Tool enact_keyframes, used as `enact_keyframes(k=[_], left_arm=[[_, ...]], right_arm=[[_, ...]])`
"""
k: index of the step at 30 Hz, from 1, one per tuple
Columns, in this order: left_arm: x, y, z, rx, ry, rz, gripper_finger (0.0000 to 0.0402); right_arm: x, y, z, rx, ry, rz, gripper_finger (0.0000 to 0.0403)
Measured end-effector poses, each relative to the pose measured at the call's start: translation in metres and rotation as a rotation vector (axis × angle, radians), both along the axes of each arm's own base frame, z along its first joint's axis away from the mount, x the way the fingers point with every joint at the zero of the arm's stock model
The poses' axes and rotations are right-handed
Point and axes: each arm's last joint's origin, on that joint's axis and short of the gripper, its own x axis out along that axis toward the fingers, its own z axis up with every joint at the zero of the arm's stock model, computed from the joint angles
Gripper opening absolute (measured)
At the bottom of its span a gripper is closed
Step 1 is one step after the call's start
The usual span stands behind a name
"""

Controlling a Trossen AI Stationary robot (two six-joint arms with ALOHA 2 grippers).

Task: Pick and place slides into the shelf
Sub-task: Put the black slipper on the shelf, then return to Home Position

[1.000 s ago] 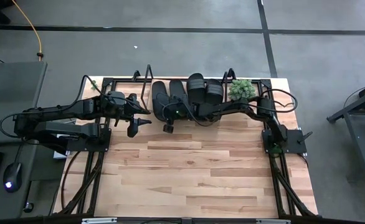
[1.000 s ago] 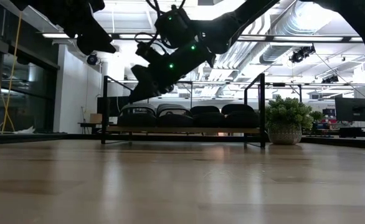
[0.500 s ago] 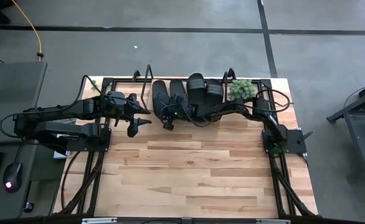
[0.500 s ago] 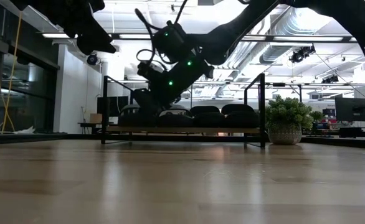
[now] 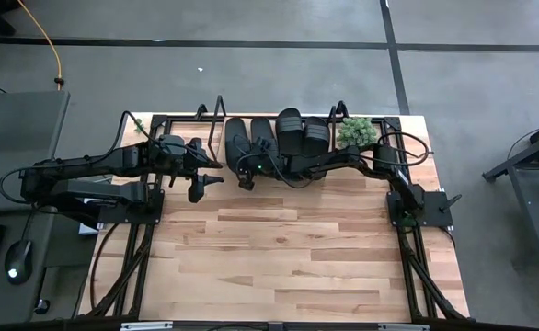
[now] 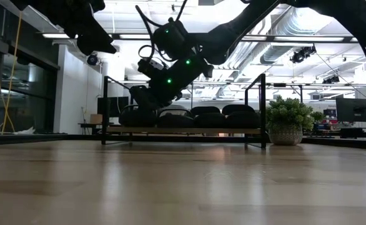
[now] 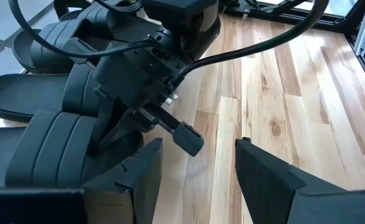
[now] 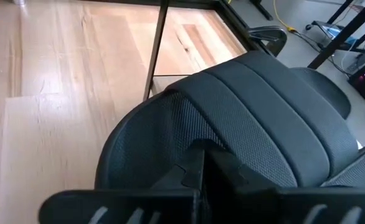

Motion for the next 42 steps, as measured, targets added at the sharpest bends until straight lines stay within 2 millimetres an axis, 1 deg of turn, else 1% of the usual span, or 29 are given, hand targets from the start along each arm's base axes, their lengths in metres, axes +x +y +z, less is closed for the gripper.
enact_keyframes(k=[10, 15, 21, 27, 30, 34, 40, 42], left_arm=[[0.0, 0.0, 0.0, -0.007, -0.002, 0.005, 0.0184], [0.0, 0.0, 0.0, -0.01, -0.002, 0.007, 0.0184], [0.0, 0.0, 0.0, -0.01, -0.002, 0.007, 0.0184], [0.0, 0.0, 0.0, -0.01, -0.002, 0.007, 0.0184], [0.0, 0.0, 0.0, -0.009, -0.002, 0.007, 0.0184], [0.0, 0.001, 0.0, 0.0, 0.001, 0.022, 0.0184], [0.0, 0.001, 0.0, 0.006, 0.007, 0.04, 0.0184], [-0.001, 0.001, -0.002, -0.002, 0.02, 0.042, 0.0184]], right_arm=[[0.0, -0.001, 0.001, -0.018, -0.009, -0.051, 0.0], [0.0, -0.001, 0.001, -0.003, -0.011, -0.03, 0.0], [0.001, 0.002, 0.001, 0.068, -0.034, 0.033, 0.0], [0.003, 0.011, 0.002, 0.065, -0.031, 0.081, 0.0], [0.004, 0.014, 0.006, 0.081, -0.05, 0.112, 0.0], [0.006, 0.019, 0.012, 0.105, -0.09, 0.196, 0.0], [0.005, 0.024, 0.029, 0.184, -0.16, 0.318, 0.0], [0.004, 0.025, 0.035, 0.217, -0.181, 0.335, 0.0]])
